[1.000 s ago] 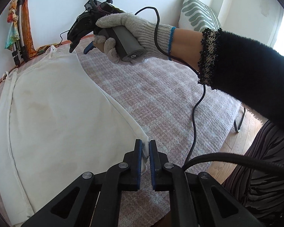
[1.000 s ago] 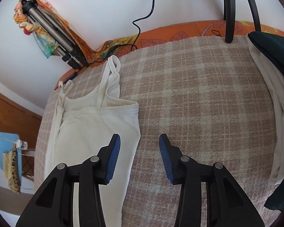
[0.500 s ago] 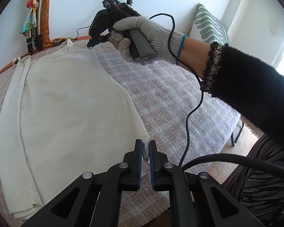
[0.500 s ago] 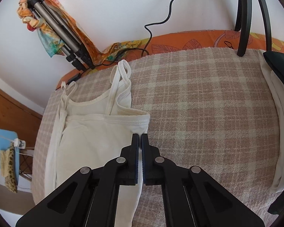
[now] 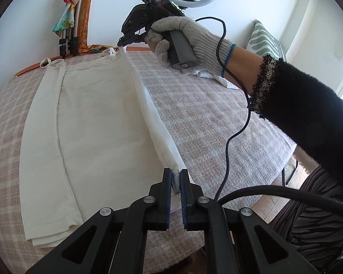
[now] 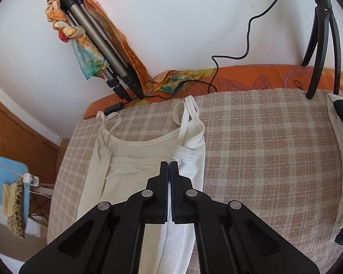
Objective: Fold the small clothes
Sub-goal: 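Fold the second side lengthwise over toward the center with both tools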
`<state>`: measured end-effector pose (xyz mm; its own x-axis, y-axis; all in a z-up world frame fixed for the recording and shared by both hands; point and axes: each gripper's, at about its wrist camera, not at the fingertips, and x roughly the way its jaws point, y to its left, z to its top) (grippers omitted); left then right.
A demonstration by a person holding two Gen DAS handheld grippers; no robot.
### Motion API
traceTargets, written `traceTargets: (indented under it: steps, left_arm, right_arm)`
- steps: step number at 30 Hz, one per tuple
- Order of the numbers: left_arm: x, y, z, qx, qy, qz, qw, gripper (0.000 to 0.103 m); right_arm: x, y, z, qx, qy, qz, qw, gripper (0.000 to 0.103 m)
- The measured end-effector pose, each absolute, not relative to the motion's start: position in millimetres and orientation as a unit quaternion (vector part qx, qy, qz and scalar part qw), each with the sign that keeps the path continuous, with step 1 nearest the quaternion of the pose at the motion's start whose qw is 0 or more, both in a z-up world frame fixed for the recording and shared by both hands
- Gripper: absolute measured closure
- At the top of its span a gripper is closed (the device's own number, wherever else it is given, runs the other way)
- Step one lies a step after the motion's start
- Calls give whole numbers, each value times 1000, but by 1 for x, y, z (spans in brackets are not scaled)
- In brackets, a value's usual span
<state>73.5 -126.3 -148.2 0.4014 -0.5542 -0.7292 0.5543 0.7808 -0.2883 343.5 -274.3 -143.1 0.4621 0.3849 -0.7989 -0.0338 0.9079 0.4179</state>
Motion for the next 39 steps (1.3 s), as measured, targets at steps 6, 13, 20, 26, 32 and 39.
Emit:
traceTargets:
  steps: [6,13,20,26,32,39]
  left_arm:
    - [75,-99,-155,-14,443,-304,844,99]
    - [76,-77,-171,-25,460,-283,841,99]
    - [73,-77,-169,-27,460,-290,839,99]
    - [74,-83,-170,-20,462,-291,837,99]
    - [76,-85,-172,-20,468,-289,835,99]
    - [77,-86,-172,-16,467,-291,835,99]
  right_arm:
    - [355,-236,-148,150,508,133,838,103]
    - [363,-199,-168,123,522,144,832,103]
    - [369,-186,-176,52,536,105,836,102]
    - [377,-192,-185,53,553,107,825,95]
    - [373,-178,-173,17,555,115,823,81]
    - [371,-168,-190,-42,567,88,818,84]
